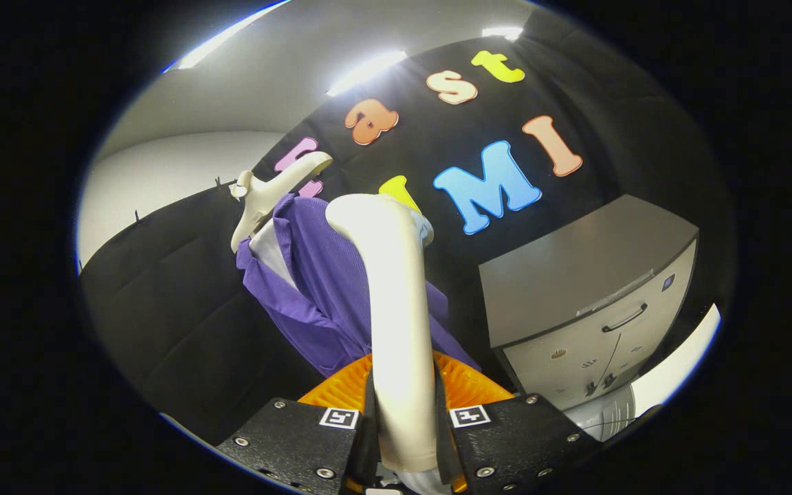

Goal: Iron the clothes twice with a garment steamer, once on the left side and once on the right side.

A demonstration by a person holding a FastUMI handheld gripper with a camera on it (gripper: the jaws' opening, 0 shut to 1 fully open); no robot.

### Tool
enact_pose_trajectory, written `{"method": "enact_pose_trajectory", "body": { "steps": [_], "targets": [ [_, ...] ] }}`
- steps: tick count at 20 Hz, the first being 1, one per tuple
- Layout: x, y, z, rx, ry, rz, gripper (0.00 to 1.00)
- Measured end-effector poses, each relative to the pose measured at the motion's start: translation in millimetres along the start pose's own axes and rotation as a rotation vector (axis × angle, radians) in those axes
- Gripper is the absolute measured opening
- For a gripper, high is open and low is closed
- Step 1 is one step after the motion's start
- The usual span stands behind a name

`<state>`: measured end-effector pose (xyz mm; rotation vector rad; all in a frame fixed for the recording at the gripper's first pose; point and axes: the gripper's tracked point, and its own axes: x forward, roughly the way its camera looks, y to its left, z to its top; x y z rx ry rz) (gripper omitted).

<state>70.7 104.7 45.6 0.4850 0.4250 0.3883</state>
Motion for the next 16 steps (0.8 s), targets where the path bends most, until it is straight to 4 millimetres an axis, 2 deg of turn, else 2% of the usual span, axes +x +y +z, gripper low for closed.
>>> {"method": "enact_pose_trajectory", "body": {
  "steps": [2, 6, 9, 16],
  "targets": [
    [-1.7, 14.6, 2.5, -0.019, -0.026, 0.009, 0.34],
    [32.9, 39.9, 22.0, -0.102, -0.08, -0.012, 0.34],
    [41.0, 64.4, 22.7, -0.161, -0.102, -0.011, 0.34],
    [67.0, 102.1, 28.4, -0.339, -0.22, -0.041, 0.35]
  ]
}}
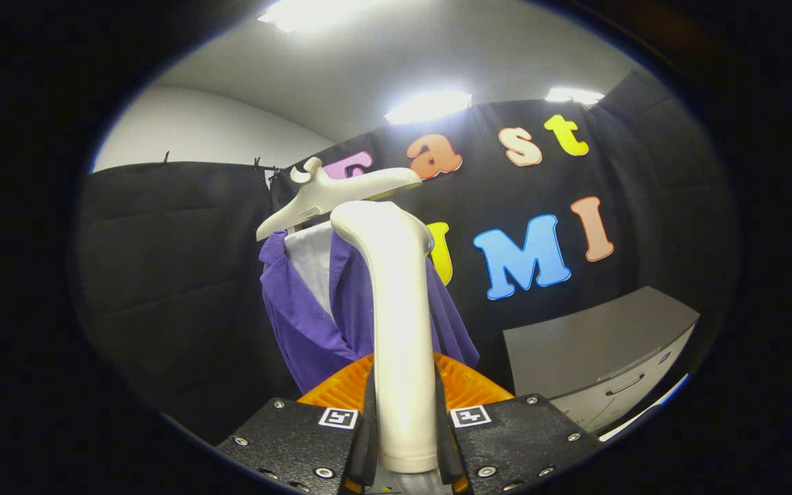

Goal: Iron the clothes twice with a garment steamer, once on the left side and once on the right side.

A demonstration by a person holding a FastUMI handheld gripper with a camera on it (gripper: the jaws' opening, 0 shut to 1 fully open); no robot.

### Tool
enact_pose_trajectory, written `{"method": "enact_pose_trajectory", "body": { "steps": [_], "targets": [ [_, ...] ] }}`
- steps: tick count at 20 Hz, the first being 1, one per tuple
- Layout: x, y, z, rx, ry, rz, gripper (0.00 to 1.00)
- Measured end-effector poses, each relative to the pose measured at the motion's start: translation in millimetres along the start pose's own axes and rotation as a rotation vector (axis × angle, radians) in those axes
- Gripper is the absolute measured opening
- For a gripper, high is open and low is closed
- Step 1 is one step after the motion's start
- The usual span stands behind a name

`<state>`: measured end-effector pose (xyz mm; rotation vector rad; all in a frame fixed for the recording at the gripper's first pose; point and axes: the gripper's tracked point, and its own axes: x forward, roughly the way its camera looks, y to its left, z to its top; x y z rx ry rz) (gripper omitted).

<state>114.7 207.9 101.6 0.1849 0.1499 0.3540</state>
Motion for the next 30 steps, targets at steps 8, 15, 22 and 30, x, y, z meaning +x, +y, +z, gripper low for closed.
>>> {"method": "enact_pose_trajectory", "body": {
  "steps": [8, 15, 22, 30],
  "targets": [
    [38.5, 18.4, -18.1, -0.208, -0.129, -0.116, 0.34],
    [63.6, 23.8, -44.8, -0.361, -0.18, -0.183, 0.35],
    [75.7, 19.1, -64.3, -0.432, -0.146, -0.225, 0.36],
    [63.8, 13.0, -98.8, -0.475, -0.082, -0.214, 0.36]
  ]
}}
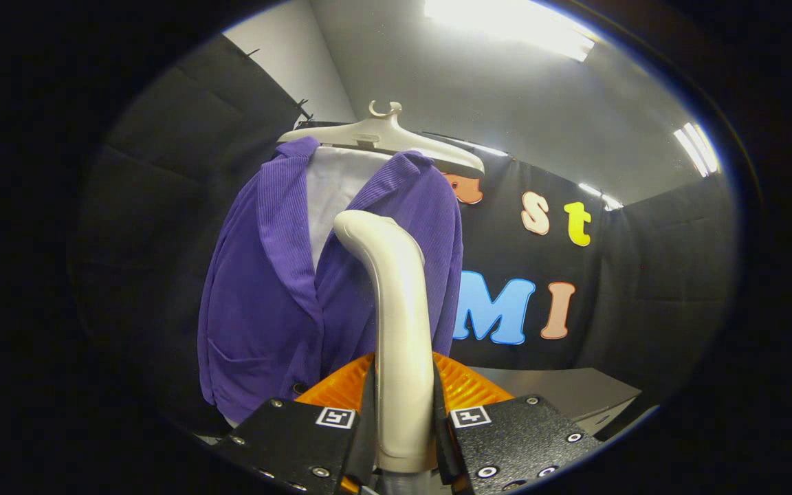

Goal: Iron the clothes twice with a garment steamer, once on the left side and once on the right side.

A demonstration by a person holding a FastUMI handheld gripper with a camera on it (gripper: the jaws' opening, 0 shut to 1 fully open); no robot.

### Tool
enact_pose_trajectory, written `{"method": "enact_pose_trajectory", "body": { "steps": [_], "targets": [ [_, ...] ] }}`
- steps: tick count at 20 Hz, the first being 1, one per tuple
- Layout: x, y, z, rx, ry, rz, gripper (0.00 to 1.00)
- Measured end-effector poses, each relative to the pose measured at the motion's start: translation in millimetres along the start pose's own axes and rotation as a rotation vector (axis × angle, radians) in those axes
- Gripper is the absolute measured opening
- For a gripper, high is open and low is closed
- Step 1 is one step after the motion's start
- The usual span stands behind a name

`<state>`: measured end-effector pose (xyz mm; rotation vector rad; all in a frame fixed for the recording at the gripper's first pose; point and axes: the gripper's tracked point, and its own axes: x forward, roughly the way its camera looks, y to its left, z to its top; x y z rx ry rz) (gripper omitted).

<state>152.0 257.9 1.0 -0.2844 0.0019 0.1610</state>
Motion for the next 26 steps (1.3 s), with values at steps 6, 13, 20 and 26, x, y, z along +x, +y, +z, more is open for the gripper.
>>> {"method": "enact_pose_trajectory", "body": {
  "steps": [6, 13, 20, 26],
  "targets": [
    [-11.4, 6.3, -38.6, -0.01, 0.063, 0.037, 0.36],
    [-28.3, 10.9, -89.8, -0.027, 0.141, 0.063, 0.36],
    [-42.6, 15.2, -136.5, -0.03, 0.225, 0.086, 0.36],
    [-50.6, 15.1, -166.1, -0.031, 0.281, 0.106, 0.36]
  ]
}}
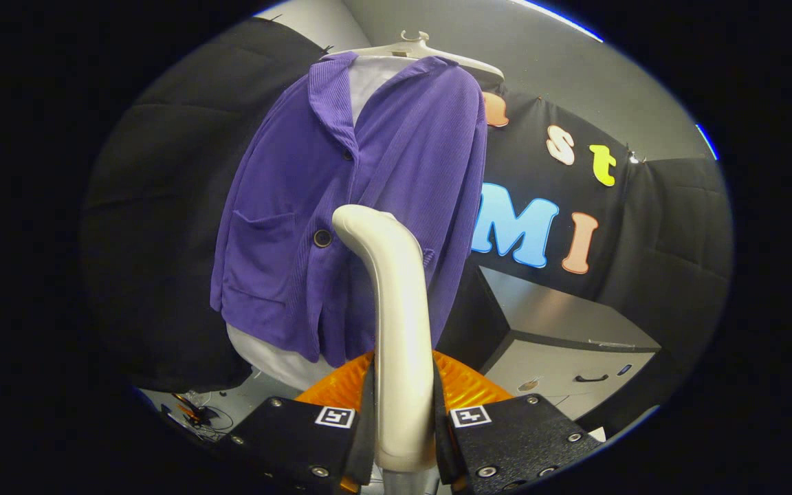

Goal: Iron the clothes twice with a garment steamer, once on the left side and once on the right side.

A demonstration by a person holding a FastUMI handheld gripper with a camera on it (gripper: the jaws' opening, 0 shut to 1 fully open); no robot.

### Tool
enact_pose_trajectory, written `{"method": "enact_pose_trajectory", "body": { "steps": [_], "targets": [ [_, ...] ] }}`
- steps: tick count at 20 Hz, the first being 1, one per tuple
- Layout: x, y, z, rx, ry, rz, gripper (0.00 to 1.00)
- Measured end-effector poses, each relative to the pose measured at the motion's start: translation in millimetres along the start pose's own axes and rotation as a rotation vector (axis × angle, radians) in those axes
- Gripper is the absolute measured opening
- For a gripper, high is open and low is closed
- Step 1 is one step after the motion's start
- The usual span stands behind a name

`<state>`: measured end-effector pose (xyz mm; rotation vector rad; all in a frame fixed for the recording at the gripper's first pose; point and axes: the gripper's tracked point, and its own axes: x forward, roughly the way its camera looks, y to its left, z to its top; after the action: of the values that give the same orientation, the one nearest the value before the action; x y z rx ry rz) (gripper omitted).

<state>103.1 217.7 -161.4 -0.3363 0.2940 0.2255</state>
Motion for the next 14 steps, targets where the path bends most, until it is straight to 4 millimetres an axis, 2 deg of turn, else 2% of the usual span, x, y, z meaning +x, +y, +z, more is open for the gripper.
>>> {"method": "enact_pose_trajectory", "body": {
  "steps": [14],
  "targets": [
    [2.6, 16.4, -78.5, -0.006, 0.165, 0.036, 0.36]
  ]
}}
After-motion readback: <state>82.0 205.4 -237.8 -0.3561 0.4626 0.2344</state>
